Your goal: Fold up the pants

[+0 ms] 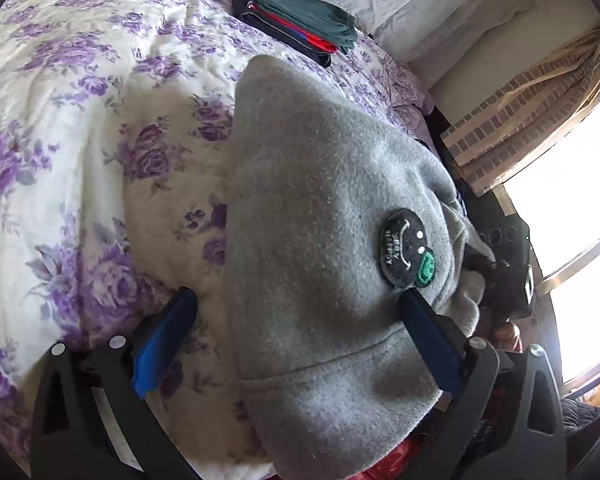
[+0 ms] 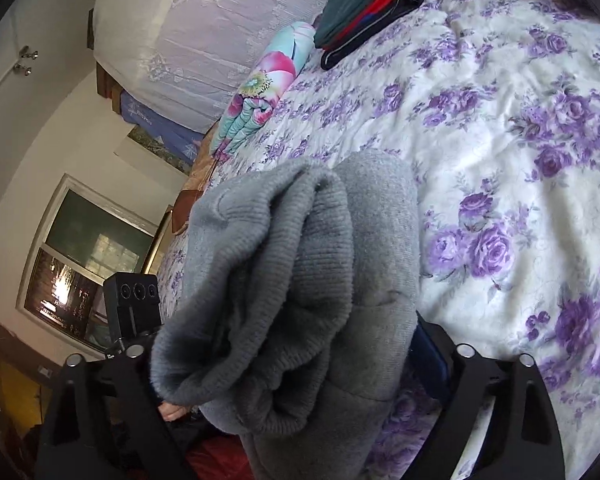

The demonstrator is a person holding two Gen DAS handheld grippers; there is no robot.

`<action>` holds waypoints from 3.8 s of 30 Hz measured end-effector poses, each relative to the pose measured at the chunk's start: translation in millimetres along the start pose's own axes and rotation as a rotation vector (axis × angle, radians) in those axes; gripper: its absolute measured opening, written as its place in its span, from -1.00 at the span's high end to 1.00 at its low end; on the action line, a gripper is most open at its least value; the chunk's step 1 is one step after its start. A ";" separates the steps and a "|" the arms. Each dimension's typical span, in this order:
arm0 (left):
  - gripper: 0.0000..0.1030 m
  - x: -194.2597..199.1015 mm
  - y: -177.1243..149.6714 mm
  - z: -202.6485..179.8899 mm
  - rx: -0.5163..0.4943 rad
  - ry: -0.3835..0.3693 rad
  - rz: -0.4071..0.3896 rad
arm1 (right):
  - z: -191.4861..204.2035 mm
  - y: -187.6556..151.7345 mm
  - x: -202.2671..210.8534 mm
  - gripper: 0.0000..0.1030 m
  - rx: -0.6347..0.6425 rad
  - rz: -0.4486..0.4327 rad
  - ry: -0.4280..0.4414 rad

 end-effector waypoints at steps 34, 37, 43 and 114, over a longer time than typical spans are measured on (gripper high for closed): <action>-0.90 -6.4 -3.3 -3.7 -0.004 -0.096 -0.022 | -8.6 -9.6 10.6 -0.45 0.015 -0.073 0.077; -0.90 -7.7 -2.4 -6.2 -0.007 -0.080 -0.023 | -8.6 -9.9 10.4 -0.45 0.015 -0.072 0.075; -0.33 0.6 0.4 -10.3 -0.025 -0.099 -0.056 | 0.4 -13.0 13.0 -0.35 0.041 -0.079 0.040; -0.45 -350.6 436.6 44.4 0.049 -0.053 -0.157 | -94.6 455.1 -245.9 -0.56 0.306 -0.285 -0.331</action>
Point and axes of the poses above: each gripper's, at about its wrist camera, not at the fingertips, and x roughly against the way its jaws point, z to its left, y to its top, the point moved 3 cm from there along -x, roughly the way its jaws point, and after that the axes turned 14 degrees about -z, right-handed, at the moved point
